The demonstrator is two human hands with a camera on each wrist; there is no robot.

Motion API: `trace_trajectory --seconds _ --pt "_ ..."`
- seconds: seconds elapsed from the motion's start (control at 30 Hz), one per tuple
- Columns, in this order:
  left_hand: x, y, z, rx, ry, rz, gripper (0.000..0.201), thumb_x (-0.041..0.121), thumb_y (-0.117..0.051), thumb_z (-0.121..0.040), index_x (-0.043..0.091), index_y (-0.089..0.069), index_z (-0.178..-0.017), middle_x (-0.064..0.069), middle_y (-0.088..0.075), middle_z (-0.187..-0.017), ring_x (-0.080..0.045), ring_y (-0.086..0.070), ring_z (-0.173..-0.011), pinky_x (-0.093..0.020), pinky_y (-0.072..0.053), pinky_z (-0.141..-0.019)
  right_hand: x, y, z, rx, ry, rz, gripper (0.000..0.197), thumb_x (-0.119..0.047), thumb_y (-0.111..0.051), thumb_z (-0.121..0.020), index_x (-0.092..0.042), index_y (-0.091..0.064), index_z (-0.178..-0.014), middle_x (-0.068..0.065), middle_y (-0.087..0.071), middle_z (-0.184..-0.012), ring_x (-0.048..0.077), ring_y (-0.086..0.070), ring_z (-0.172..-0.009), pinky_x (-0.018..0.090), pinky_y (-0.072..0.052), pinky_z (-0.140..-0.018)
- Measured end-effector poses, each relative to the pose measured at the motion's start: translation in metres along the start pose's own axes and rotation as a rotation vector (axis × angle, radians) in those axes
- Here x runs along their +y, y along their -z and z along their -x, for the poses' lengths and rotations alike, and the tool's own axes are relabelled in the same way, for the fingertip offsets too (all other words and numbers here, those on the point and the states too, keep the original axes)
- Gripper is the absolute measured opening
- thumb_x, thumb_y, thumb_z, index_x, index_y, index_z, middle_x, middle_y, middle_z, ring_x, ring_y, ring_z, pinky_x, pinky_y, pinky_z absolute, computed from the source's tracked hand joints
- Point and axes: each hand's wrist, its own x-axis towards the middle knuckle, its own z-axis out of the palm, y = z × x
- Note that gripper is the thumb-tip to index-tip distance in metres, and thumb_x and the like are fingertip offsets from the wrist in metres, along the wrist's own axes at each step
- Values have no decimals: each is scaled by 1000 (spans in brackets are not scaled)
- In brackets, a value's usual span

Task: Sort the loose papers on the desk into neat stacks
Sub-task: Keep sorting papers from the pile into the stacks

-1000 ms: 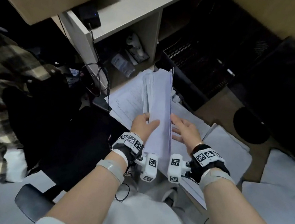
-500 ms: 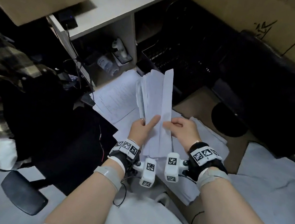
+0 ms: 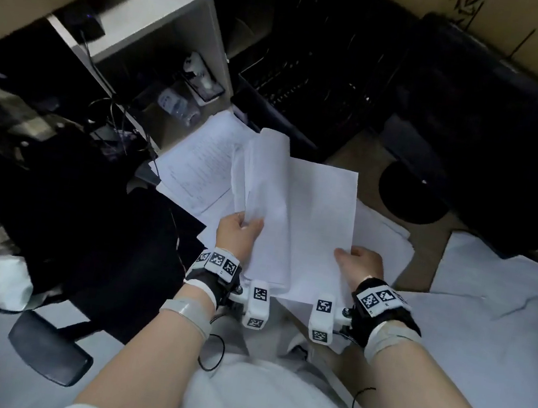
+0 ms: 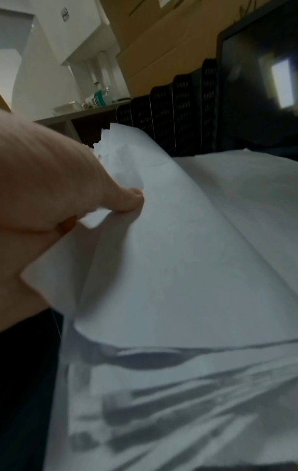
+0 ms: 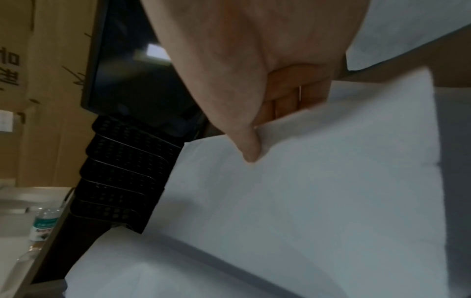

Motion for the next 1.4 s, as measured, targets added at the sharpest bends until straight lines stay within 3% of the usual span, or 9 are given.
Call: trace_trajectory --seconds 0.23,0.43,0.57,0.7,0.8,0.9,1.13,1.27,1.4 --pt "-10 56 -56 49 40 -138 31 41 -67 -68 14 -74 -82 -6 -76 -80 -30 -74 -81 -52 -60 -80 -27 -62 -6 -116 -75 105 23 -15 -64 -78 6 -70 -85 20 -73 -82 35 -72 -79 44 -60 -74" --pt "0 82 -95 78 34 -228 9 28 -70 -82 20 -69 -77 -10 -75 -85 -30 -72 -86 -44 -59 -84 -47 -124 -9 -215 -76 118 23 -20 -66 -70 3 -69 -75 19 -73 -78 35 -72 -76 49 -60 -74" --pt "-3 66 -100 -24 44 -207 16 28 -68 -79 17 -75 -86 -4 -77 -84 -24 -74 -84 -45 -61 -83 -35 -123 -15 -173 -115 133 17 -26 -59 -62 -12 -52 -56 11 -54 -58 24 -57 -59 35 -50 -60" --pt "-3 35 -89 -73 43 -191 16 28 -67 -78 16 -75 -86 1 -76 -77 -19 -71 -73 -38 -60 -78 -29 -80 -4 24 -245 143 28 -13 -57 -80 -13 -48 -53 5 -49 -57 26 -52 -63 30 -43 -64" --pt "-8 3 -67 -128 0 -277 16 27 -66 -84 13 -74 -88 8 -70 -67 -11 -64 -62 -28 -53 -65 -3 -47 -6 88 -337 145 16 -10 -54 -91 -4 -69 -90 12 -63 -87 34 -63 -95 28 -44 -77" --pt "-17 -31 -42 -175 -9 -321 16 26 -65 -86 12 -73 -87 5 -71 -71 -14 -64 -67 -26 -51 -68 29 -15 -2 136 -375 144 36 -14 -50 -96 0 -59 -127 18 -61 -126 33 -58 -118 32 -47 -90" --pt "-37 -63 -15 -218 38 -434 19 35 -65 -75 17 -70 -76 -1 -71 -71 -21 -63 -66 -33 -53 -67 92 33 5 106 -379 123 29 -9 -41 -100 -4 -56 -124 14 -61 -109 33 -57 -98 28 -46 -86" --pt "-58 -82 1 -312 43 -527 18 42 -64 -69 25 -67 -74 -16 -75 -89 -30 -70 -80 -51 -58 -80 105 35 -8 115 -266 41 65 -24 -55 -78 -38 -41 -140 -6 -63 -115 28 -60 -91 33 -52 -82" --pt "-75 -98 8 -345 65 -636 33 35 -56 -74 11 -68 -93 -20 -73 -94 -33 -67 -86 -47 -55 -81 127 37 -34 62 -272 -149 95 -55 -65 -53 -33 -39 -141 -6 -62 -126 27 -64 -107 45 -52 -94"
